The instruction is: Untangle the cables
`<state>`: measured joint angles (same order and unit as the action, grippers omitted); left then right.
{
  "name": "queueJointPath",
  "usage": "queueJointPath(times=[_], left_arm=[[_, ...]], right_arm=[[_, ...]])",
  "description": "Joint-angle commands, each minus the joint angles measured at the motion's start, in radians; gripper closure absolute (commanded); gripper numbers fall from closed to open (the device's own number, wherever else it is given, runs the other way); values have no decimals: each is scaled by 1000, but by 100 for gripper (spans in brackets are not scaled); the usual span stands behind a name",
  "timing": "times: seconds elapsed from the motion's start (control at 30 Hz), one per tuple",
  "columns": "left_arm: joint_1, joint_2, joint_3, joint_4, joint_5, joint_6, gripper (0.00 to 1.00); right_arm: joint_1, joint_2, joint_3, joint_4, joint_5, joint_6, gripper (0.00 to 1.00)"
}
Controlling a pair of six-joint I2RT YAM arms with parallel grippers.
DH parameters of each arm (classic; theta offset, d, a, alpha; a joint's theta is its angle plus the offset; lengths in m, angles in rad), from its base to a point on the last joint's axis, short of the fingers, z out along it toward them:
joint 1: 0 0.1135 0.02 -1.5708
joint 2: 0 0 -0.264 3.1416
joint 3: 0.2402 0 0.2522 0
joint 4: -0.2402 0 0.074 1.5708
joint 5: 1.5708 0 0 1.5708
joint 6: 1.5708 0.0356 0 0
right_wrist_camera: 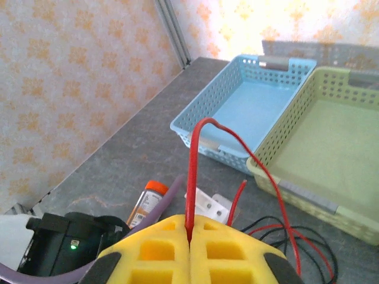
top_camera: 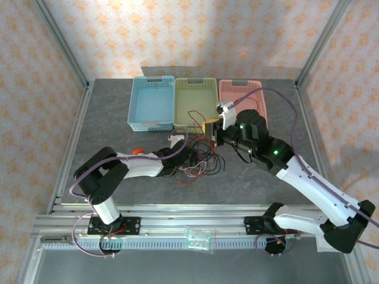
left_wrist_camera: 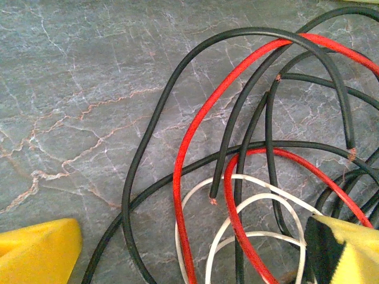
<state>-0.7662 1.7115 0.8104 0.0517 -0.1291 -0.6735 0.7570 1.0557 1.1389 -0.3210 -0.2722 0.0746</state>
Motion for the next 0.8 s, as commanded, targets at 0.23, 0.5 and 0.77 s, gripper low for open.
queueJointPath(times=[0.23,0.5,0.77], left_arm=[[-3,-9,11,-32,-43,-5,1],[-15,-254,-25,11,-67,50,1],[-10,-305,95,-14,-76,158,1]], right_arm=[[8,-43,98,-32,263,-24,100],[6,-45,45,20,484,28,100],[-69,-20,-14,117,512,1,100]])
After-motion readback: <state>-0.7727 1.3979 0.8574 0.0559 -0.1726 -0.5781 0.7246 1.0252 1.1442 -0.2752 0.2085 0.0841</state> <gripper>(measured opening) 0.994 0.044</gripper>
